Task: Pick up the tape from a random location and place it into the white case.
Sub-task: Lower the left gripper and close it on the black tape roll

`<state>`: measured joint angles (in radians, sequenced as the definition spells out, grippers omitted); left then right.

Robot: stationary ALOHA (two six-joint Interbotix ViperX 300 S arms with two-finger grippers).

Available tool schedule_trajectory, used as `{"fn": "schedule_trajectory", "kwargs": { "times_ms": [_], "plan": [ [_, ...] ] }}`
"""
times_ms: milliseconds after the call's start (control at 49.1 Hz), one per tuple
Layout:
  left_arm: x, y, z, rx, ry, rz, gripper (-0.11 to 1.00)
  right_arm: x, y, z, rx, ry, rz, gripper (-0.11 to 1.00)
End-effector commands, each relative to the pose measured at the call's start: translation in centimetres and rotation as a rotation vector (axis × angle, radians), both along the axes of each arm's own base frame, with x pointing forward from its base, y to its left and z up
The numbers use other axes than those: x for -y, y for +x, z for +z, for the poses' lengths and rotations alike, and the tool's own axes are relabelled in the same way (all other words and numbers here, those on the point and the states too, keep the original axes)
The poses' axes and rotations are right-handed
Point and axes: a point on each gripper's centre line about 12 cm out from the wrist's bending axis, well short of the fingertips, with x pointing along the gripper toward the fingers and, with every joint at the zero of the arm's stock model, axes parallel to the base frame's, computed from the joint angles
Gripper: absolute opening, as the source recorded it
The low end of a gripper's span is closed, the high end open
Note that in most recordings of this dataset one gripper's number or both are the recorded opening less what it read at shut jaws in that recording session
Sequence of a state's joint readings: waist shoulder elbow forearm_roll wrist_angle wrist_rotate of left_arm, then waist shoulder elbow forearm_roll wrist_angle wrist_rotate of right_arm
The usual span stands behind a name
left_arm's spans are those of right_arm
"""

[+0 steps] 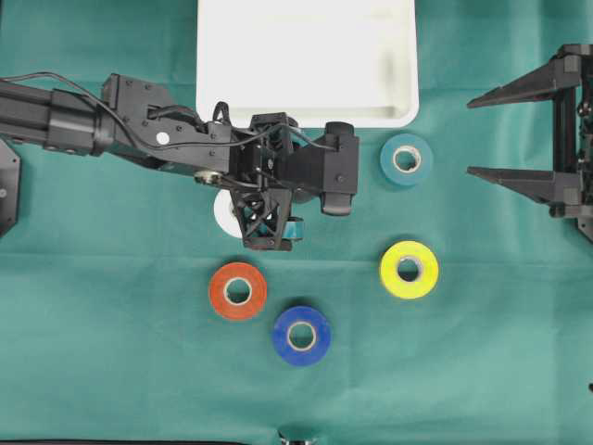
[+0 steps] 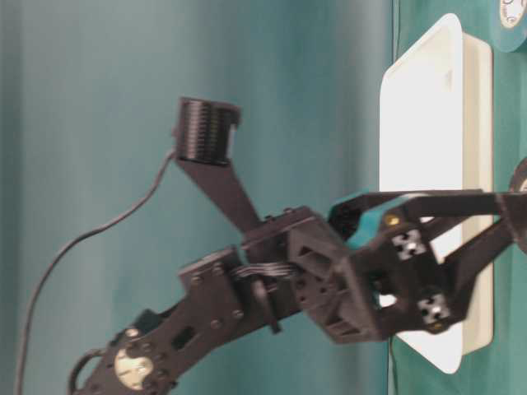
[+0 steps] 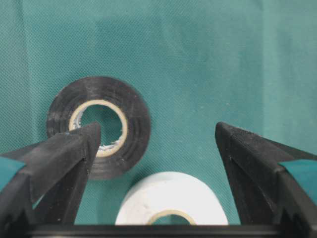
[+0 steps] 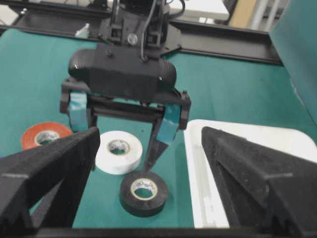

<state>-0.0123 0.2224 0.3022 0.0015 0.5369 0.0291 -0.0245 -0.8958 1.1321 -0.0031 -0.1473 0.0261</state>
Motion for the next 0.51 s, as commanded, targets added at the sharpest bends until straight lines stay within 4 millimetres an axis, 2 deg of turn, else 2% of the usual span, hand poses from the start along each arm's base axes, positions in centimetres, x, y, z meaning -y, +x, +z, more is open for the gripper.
{"fn": "schedule_trajectory", "kwargs": {
  "times_ms": [0,204,488],
  "plan": [
    [-0.1,0.4,0.4,0.031,0.002,0.001,1.0,0.0,0.3,0.8,0.017,-0.003,-0.001,0.92],
    [-0.1,0.6,-2.8,-0.028,0.001,0.002,1.0,0.0,0.4,0.6,0.008,-0.003,-0.001,0.92],
    [-0.4,0.8,-3.8,-0.021,0.001,0.01,1.0,0.0,0.5,0.3,-0.003,-0.004,-0.001,0.92]
  ]
}}
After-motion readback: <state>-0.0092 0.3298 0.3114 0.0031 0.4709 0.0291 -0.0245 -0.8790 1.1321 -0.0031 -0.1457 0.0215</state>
